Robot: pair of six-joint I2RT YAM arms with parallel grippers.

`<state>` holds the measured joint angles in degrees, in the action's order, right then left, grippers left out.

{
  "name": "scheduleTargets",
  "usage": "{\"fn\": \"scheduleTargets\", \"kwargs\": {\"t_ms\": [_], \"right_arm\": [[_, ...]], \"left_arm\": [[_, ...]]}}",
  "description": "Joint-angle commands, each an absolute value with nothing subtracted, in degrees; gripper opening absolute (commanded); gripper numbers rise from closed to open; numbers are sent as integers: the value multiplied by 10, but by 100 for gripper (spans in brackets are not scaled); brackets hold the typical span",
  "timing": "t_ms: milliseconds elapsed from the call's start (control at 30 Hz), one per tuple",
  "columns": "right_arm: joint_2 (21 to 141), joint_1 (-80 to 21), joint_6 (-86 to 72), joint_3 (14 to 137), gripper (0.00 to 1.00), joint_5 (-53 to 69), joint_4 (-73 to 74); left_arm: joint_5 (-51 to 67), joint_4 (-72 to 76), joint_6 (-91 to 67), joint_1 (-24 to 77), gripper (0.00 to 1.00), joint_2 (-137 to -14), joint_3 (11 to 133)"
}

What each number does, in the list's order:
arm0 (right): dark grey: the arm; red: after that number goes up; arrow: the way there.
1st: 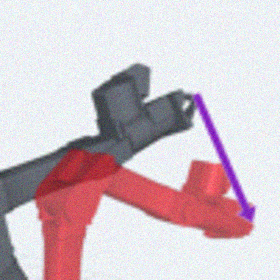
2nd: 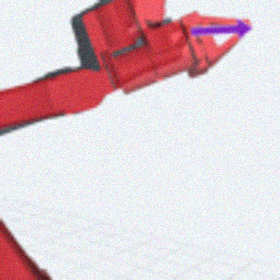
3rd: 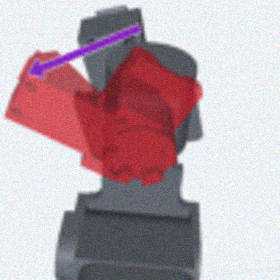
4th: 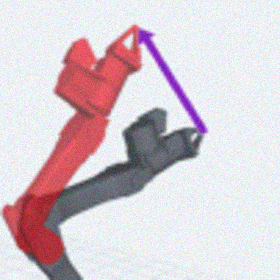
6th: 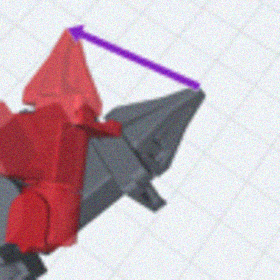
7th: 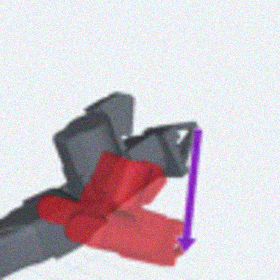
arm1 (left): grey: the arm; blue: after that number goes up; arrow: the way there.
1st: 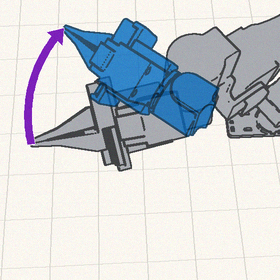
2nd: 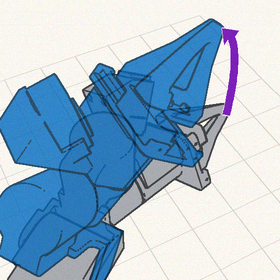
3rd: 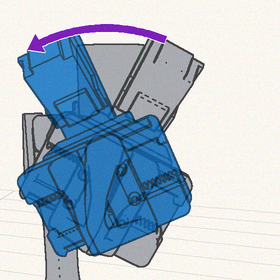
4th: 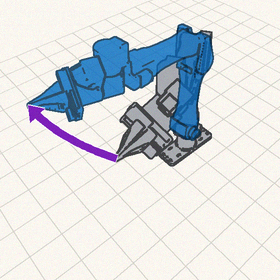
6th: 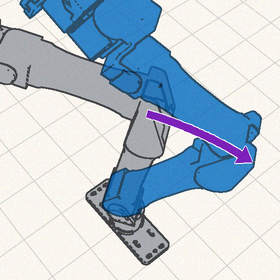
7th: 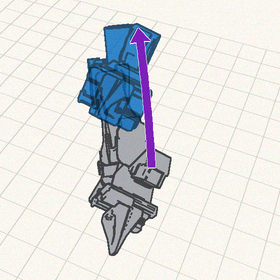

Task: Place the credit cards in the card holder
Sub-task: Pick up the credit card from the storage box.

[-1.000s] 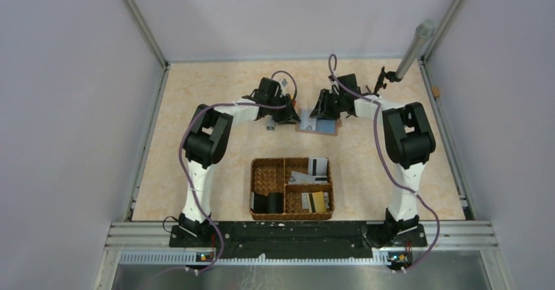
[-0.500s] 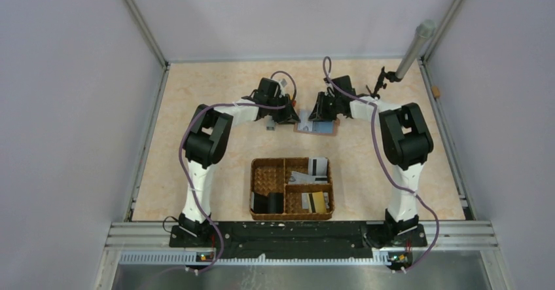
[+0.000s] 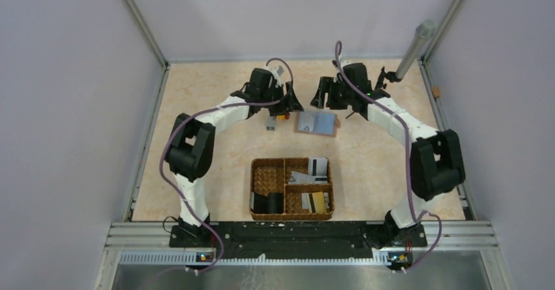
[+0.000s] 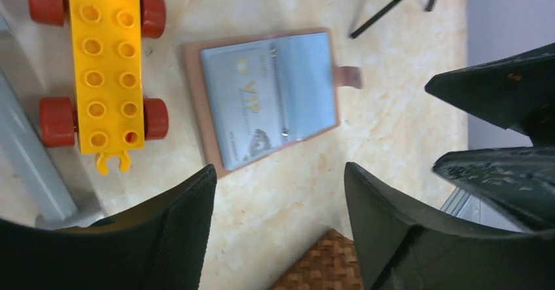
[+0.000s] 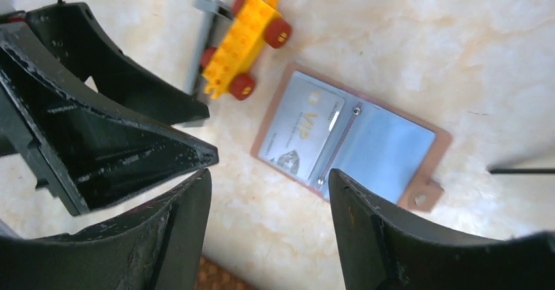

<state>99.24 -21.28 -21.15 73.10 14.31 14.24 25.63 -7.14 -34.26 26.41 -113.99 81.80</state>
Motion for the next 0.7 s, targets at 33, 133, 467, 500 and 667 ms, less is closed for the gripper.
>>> {"fn": "scheduleTargets", "kwargs": {"t_ms": [33, 133, 467, 500, 667], "right_arm": [[848, -225, -222, 689, 65, 123, 167], [791, -262, -268, 645, 65, 116, 167], [708, -510, -458, 598, 65, -39, 200], [712, -538, -471, 601, 65, -61, 206], [767, -663, -553, 614, 65, -153, 240]], "left_arm": [[243, -93, -295, 266, 78, -997, 785], [226, -117, -281, 265, 84, -926, 745], [110, -245, -300, 228, 95, -689, 531], [110, -249, -305, 216, 96, -670, 510], [113, -243, -314, 165, 98, -586, 430]]}}
